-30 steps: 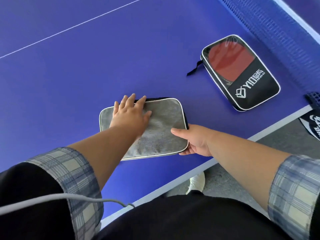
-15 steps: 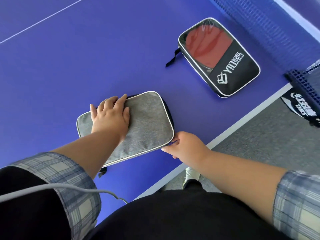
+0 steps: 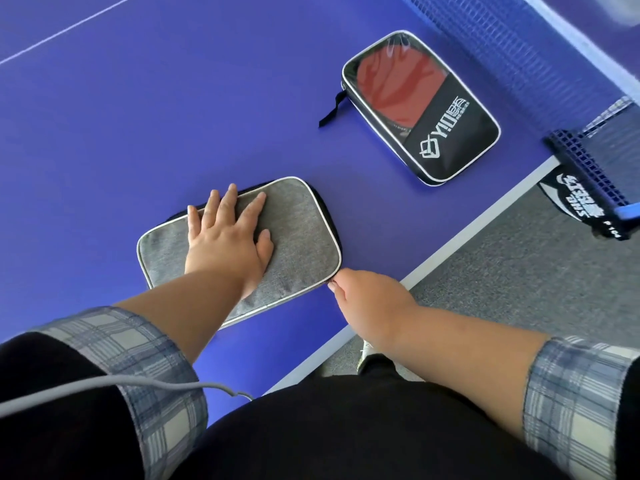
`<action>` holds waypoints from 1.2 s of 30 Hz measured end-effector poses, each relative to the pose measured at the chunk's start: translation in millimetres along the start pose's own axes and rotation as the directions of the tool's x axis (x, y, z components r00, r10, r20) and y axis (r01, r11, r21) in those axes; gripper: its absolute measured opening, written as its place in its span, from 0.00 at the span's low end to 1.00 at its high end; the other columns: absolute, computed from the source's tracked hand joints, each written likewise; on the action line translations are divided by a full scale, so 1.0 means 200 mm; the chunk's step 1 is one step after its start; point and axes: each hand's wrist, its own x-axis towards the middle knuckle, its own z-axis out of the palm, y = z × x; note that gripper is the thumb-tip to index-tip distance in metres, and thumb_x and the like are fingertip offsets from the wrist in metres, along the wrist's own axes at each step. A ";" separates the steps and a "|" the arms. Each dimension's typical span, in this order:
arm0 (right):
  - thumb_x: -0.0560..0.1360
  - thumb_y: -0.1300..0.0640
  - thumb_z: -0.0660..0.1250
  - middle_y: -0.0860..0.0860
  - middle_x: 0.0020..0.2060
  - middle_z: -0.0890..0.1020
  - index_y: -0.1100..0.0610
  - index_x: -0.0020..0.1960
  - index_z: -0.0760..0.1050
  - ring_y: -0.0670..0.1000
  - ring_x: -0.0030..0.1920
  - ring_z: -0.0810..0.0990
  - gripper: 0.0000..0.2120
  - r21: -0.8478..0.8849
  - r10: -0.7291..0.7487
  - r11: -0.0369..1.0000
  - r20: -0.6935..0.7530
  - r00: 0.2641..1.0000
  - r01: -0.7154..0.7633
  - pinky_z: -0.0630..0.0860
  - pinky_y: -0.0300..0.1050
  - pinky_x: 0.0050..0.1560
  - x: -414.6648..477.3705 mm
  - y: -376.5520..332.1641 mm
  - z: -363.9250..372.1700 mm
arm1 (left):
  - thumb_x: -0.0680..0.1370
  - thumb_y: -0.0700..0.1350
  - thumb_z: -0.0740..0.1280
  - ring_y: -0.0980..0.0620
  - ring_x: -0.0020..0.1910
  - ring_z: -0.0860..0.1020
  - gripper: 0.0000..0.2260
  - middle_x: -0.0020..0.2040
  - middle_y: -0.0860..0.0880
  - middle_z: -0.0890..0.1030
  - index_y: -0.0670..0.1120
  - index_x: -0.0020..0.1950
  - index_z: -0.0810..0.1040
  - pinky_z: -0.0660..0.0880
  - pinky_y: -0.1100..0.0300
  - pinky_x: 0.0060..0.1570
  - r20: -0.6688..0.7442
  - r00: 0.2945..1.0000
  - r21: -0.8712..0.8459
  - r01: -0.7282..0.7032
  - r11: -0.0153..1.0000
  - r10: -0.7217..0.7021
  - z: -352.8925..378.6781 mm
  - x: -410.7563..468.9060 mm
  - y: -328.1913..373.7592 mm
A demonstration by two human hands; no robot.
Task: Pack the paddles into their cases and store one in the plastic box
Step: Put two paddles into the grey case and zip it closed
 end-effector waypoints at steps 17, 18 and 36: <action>0.77 0.60 0.58 0.48 0.29 0.67 0.50 0.35 0.55 0.51 0.26 0.64 0.16 -0.362 0.031 0.931 -0.066 0.997 -0.053 0.56 0.45 0.26 0.22 0.12 -0.25 | 0.78 0.62 0.43 0.42 0.78 0.52 0.28 0.79 0.45 0.58 0.59 0.78 0.54 0.42 0.39 0.75 -0.035 0.999 -0.001 -0.030 1.000 0.030 0.02 0.00 0.00; 0.76 0.61 0.58 0.48 0.29 0.67 0.50 0.35 0.54 0.51 0.26 0.63 0.16 -0.362 0.017 0.931 -0.067 0.998 -0.040 0.55 0.45 0.26 0.26 0.12 -0.27 | 0.78 0.62 0.43 0.42 0.78 0.52 0.28 0.79 0.45 0.58 0.59 0.78 0.53 0.43 0.39 0.75 -0.036 0.999 0.003 -0.031 0.999 0.032 0.02 0.00 -0.01; 0.77 0.61 0.59 0.47 0.33 0.69 0.52 0.42 0.63 0.51 0.30 0.67 0.08 -0.497 -0.354 0.792 0.099 0.930 0.355 0.58 0.46 0.27 0.96 -0.05 -0.56 | 0.78 0.59 0.54 0.40 0.75 0.61 0.26 0.76 0.44 0.65 0.57 0.76 0.63 0.53 0.37 0.73 -0.016 1.000 0.029 -0.018 0.999 0.018 -0.04 0.00 0.02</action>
